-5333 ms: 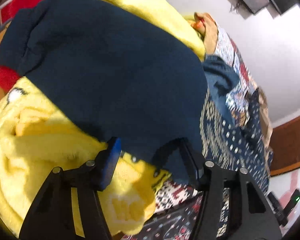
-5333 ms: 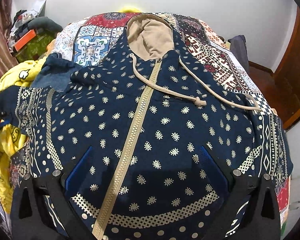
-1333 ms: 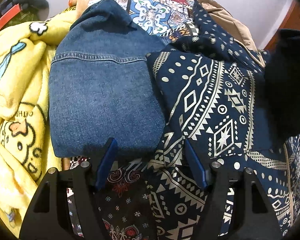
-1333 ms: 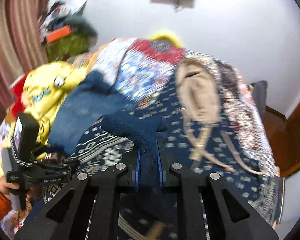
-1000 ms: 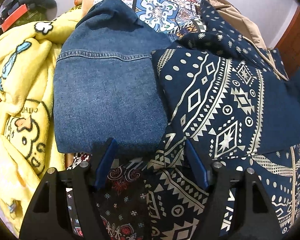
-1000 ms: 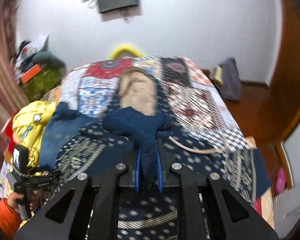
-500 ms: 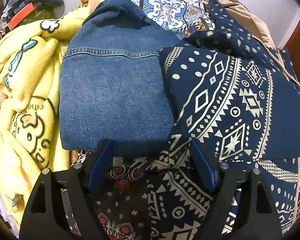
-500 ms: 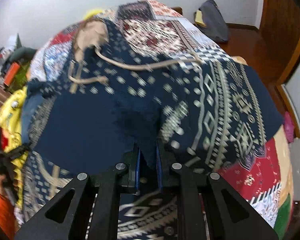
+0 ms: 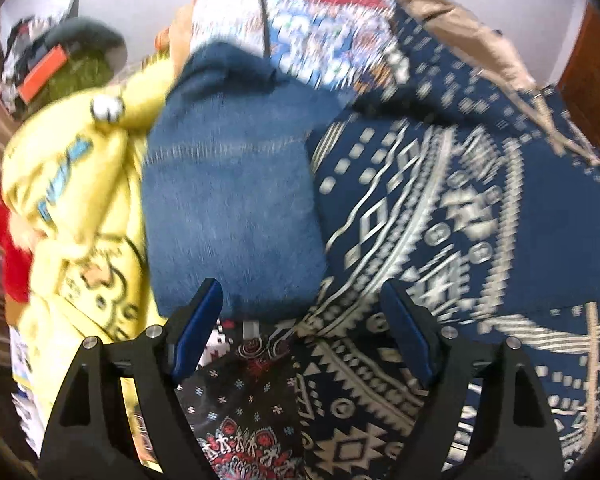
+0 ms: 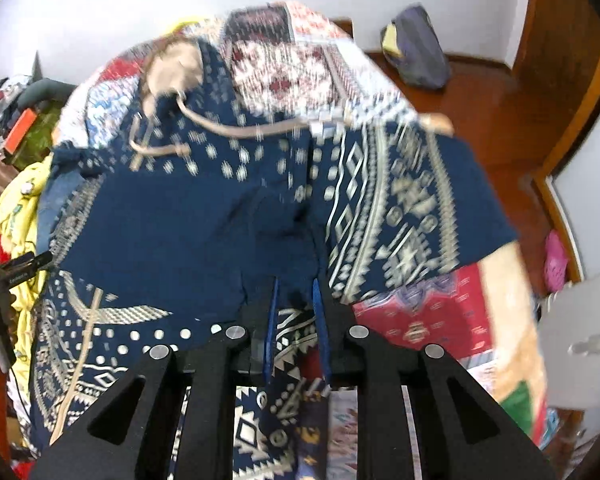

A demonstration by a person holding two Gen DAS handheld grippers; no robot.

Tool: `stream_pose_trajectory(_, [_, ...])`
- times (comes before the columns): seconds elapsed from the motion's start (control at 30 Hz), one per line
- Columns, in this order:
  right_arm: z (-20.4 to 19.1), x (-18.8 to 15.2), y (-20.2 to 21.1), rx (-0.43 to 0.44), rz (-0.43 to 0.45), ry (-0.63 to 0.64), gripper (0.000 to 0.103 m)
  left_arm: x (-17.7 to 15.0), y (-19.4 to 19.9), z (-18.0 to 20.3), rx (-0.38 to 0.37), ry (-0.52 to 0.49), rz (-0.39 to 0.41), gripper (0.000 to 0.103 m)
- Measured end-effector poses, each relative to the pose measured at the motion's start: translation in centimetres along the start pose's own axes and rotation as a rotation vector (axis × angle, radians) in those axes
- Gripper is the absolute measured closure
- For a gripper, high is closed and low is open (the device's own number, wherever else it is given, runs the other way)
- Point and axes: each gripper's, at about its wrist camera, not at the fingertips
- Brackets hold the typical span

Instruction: Fold large clothes

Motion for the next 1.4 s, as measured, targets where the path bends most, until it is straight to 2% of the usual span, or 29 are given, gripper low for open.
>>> stream_pose_trajectory(0.03, [0.3,0.1,0.8,-0.001,0.02,-0.004,0.082,0.2,1.2,0.4,-0.001,-0.012,0.026,0.021])
stream_pose_trajectory(0.07, [1.0,0.1,2.2,-0.001,0.056,-0.016,0.073,0.5,2.3,0.9,-0.005,-0.024,0.052,0.021])
stream_pose_trajectory(0.1, [1.6,0.2,3.1,-0.002,0.084,-0.03,0.059,0.7,3.5,1.4,-0.01,-0.039,0.08,0.021])
stream_pose_trajectory(0.13, [2.1,0.3,4.2,-0.003,0.116,-0.052,0.051,1.0,4.4,1.9,-0.016,-0.05,0.1,0.021])
stream_pose_trajectory(0.17, [2.9,0.3,5.1,-0.005,0.15,-0.079,0.036,1.2,5.5,2.6,-0.027,-0.067,0.127,0.021])
stream_pose_trajectory(0.2, [3.5,0.7,5.6,-0.006,0.174,-0.102,0.028,1.5,6.3,3.2,-0.035,-0.078,0.146,0.021])
stream_pose_trajectory(0.3, [5.3,1.5,6.2,-0.015,0.198,-0.163,0.026,2.3,8.4,5.6,-0.077,-0.116,0.192,0.021])
stream_pose_trajectory(0.43, [8.4,1.3,4.5,-0.003,0.168,-0.257,0.026,3.1,9.1,9.4,-0.145,-0.16,0.187,0.021])
stream_pose_trajectory(0.63, [13.7,0.2,-1.5,0.08,0.052,-0.437,0.026,2.7,7.4,14.3,-0.178,-0.225,0.151,0.021])
stream_pose_trajectory(0.83, [17.1,0.6,-6.2,0.192,-0.022,-0.562,0.026,2.3,4.7,16.5,-0.194,-0.244,0.088,0.021])
stream_pose_trajectory(0.93, [18.0,1.3,-7.8,0.228,-0.022,-0.606,0.032,2.2,3.8,16.6,-0.205,-0.237,0.073,0.021])
stream_pose_trajectory(1.07, [18.6,2.7,-8.9,0.198,0.007,-0.614,0.033,2.3,3.2,16.1,-0.218,-0.215,0.058,0.021])
stream_pose_trajectory(1.17, [19.4,3.4,-9.7,0.199,0.031,-0.643,0.039,2.3,2.8,15.5,-0.222,-0.193,0.045,0.021])
stream_pose_trajectory(1.23, [20.0,3.6,-9.8,0.224,0.049,-0.667,0.054,2.2,2.4,15.2,-0.22,-0.182,0.035,0.021])
stream_pose_trajectory(1.3, [20.4,3.7,-9.5,0.234,0.064,-0.692,0.074,2.0,2.0,14.8,-0.218,-0.174,0.024,0.021])
stream_pose_trajectory(1.37, [20.3,3.8,-9.0,0.224,0.076,-0.702,0.089,1.7,1.7,14.5,-0.218,-0.164,0.011,0.021])
stream_pose_trajectory(1.4, [20.1,3.8,-8.6,0.211,0.082,-0.698,0.093,1.6,1.6,14.3,-0.218,-0.161,0.007,0.021])
Point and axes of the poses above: each gripper's, at about its wrist camera, not at the fingertips, and y roughly against the way its jaws point, z to its right, x to its top, and after that the axes turned 10 degrees about -z, right-handed
